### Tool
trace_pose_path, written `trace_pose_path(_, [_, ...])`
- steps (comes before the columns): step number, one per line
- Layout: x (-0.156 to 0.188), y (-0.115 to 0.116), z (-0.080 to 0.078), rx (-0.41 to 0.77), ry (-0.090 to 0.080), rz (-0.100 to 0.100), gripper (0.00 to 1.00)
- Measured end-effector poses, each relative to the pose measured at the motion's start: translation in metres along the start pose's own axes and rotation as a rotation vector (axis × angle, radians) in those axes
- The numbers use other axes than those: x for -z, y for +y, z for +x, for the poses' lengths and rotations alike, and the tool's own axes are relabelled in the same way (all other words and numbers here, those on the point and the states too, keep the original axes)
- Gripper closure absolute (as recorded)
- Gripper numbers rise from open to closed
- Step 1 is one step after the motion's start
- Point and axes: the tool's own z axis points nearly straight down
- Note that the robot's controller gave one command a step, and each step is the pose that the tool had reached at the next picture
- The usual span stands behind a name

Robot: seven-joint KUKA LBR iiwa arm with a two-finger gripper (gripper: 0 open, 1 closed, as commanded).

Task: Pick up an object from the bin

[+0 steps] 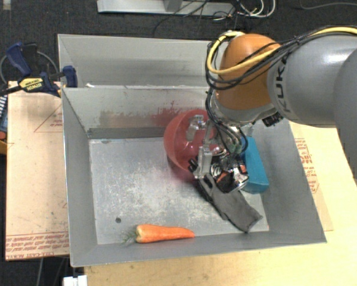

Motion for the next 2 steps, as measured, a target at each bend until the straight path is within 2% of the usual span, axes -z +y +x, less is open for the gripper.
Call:
trace_pose_path(1, [0.005, 0.0, -0.001, -0.001, -0.006, 0.0, 0.0])
trace_pose_path(2, [-0.08, -0.036, 0.019, 0.066, 0.002, 0.0, 0.0])
